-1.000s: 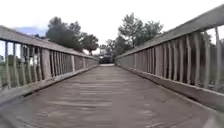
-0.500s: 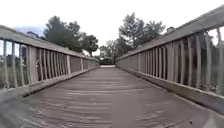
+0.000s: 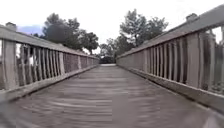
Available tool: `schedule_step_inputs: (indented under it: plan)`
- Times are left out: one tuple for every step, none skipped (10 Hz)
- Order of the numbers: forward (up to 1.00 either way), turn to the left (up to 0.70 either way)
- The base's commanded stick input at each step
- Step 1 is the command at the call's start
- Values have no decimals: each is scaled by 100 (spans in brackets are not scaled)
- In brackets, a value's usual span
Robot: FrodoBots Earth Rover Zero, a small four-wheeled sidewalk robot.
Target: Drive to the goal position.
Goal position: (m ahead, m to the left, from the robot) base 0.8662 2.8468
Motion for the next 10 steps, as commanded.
schedule_step_inputs:
  plan:
    - [100,0]
    - [100,0]
    - [100,0]
    - [100,0]
    - [100,0]
    - [100,0]
    - [100,0]
    - [100,0]
    - [100,0]
    - [100,0]
